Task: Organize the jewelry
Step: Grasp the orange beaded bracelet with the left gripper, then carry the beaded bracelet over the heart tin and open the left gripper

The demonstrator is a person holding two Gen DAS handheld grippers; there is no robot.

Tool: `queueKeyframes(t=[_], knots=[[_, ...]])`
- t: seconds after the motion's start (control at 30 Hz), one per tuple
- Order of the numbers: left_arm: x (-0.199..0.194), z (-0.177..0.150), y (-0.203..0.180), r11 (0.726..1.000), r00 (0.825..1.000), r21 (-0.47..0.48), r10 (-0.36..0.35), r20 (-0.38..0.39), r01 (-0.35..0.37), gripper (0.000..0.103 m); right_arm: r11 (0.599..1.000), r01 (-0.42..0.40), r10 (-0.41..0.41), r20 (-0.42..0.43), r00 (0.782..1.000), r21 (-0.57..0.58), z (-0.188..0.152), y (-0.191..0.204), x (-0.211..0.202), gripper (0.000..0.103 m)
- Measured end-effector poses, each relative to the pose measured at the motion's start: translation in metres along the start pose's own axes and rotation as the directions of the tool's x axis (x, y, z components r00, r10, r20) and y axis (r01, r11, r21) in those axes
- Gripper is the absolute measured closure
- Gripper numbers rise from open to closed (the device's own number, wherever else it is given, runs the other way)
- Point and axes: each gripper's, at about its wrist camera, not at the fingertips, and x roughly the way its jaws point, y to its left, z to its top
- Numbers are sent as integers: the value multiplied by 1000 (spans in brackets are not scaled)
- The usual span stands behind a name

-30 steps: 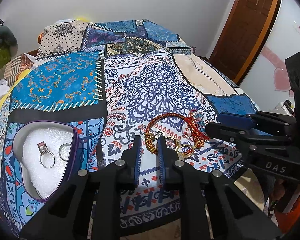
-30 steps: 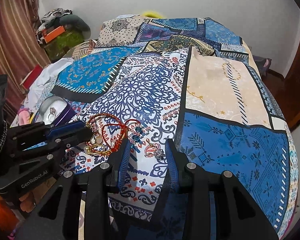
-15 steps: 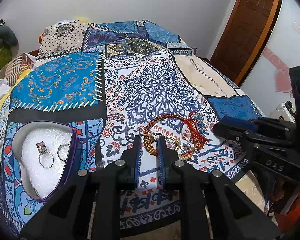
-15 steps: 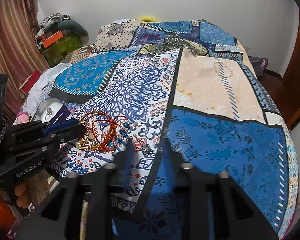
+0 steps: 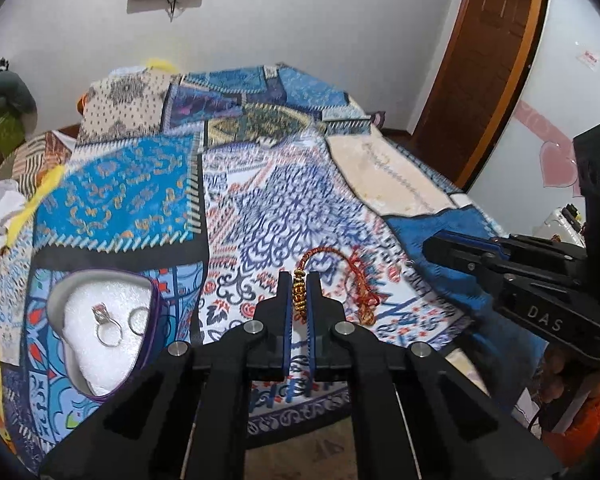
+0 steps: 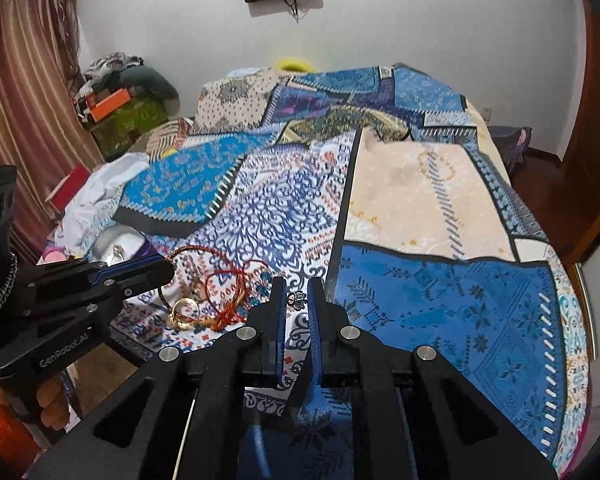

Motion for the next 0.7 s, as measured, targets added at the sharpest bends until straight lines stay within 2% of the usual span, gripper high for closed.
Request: queueKeyframes(t=[0.33, 0.7], knots=[[-40, 9, -7, 1000, 996, 10, 5, 86, -6, 99, 1000, 0, 0, 58, 998, -3, 3, 8, -25, 94], [-75, 10, 7, 999, 987, -29, 27, 159, -23, 99, 1000, 11, -9, 114, 993, -9, 12, 12, -50, 94]])
